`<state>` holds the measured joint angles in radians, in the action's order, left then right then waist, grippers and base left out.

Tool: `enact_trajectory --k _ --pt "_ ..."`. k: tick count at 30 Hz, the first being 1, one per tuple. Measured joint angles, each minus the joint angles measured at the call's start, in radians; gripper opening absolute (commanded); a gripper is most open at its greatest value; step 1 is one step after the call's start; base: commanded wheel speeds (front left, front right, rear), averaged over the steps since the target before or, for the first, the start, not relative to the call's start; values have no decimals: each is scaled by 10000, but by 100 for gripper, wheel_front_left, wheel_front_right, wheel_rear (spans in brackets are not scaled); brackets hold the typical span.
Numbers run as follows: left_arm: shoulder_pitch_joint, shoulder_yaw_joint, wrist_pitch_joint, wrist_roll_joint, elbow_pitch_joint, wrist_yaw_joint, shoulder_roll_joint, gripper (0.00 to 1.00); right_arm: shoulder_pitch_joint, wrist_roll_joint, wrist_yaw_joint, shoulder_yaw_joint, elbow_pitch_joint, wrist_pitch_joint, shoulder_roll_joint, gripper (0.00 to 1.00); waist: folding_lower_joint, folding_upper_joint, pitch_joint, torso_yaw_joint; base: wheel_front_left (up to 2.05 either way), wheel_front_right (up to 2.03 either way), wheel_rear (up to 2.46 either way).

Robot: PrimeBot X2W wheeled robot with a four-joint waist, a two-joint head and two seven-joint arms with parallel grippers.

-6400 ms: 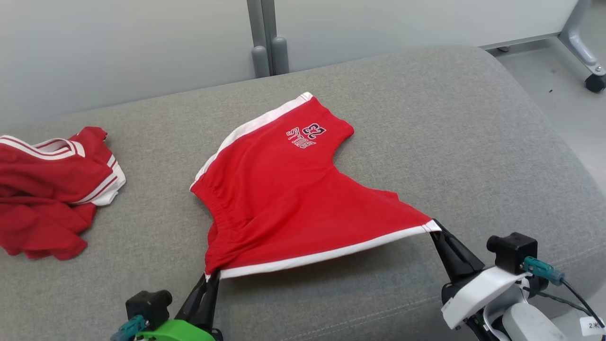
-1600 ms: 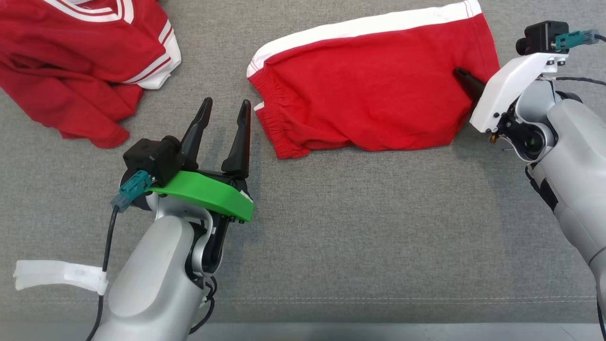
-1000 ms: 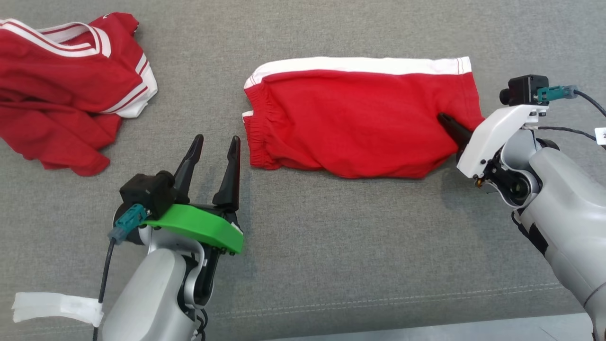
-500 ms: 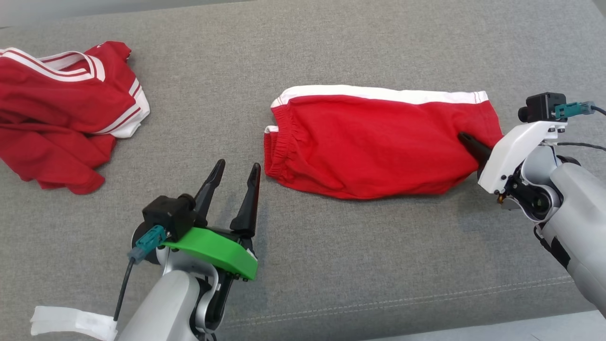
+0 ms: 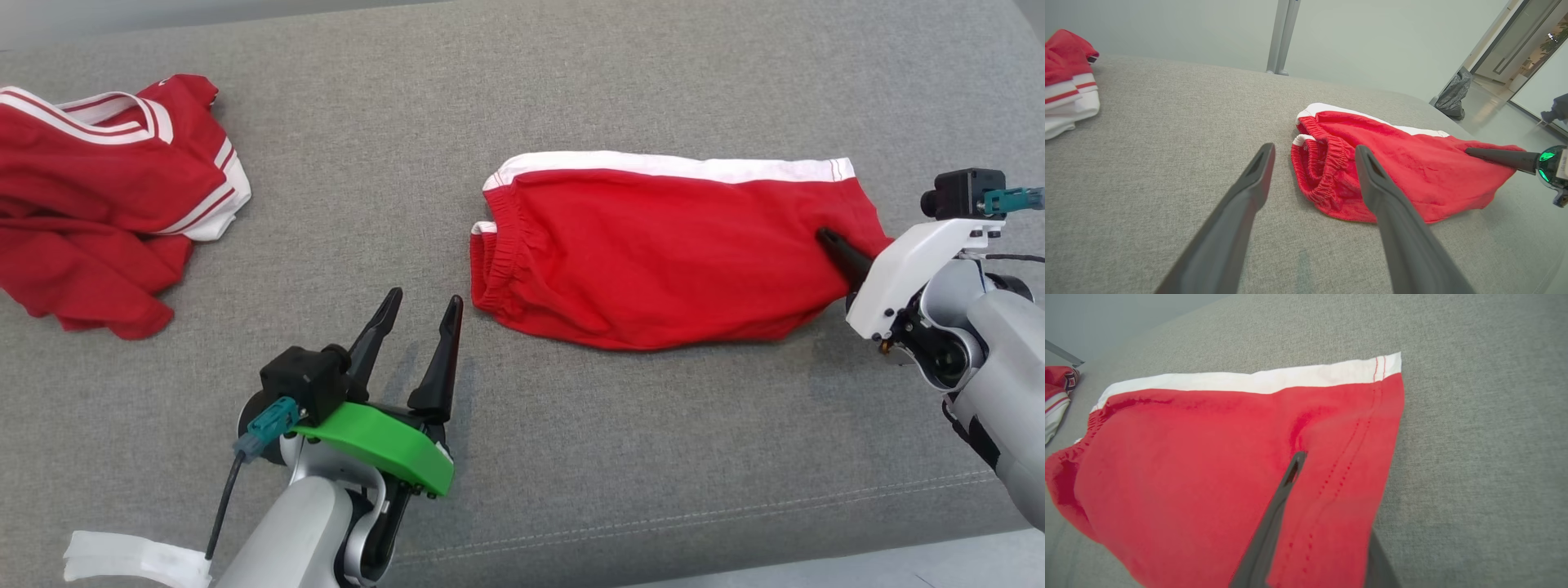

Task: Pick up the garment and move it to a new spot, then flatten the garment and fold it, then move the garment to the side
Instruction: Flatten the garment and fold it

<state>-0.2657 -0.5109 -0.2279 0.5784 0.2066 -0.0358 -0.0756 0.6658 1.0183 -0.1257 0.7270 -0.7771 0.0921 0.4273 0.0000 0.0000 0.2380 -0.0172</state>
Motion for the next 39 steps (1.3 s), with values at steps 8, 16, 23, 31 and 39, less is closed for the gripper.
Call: enact_trajectory --k 8,16,23,31,39 --pt "2 -27 86 -23 -171 -12 0 100 264 -516 0 142 -136 -717 46 0 0 0 133 -14 0 0 0" --pt "2 -6 86 -25 -263 -88 -15 100 467 -679 0 190 -464 -1104 44 0 0 0 257 53 0 0 0" --pt "2 8 88 -25 -270 -96 -40 100 407 -502 -2 140 -968 -1175 -134 93 0 0 309 37 0 0 0" --pt "2 8 163 -27 -272 -98 -61 100 180 -215 -2 -86 -1429 -1369 -217 100 0 0 312 -80 0 0 0" --pt "12 102 157 -27 -272 -171 -119 100 173 -142 -2 -138 -1417 -1833 -228 100 0 0 196 -285 0 0 0"
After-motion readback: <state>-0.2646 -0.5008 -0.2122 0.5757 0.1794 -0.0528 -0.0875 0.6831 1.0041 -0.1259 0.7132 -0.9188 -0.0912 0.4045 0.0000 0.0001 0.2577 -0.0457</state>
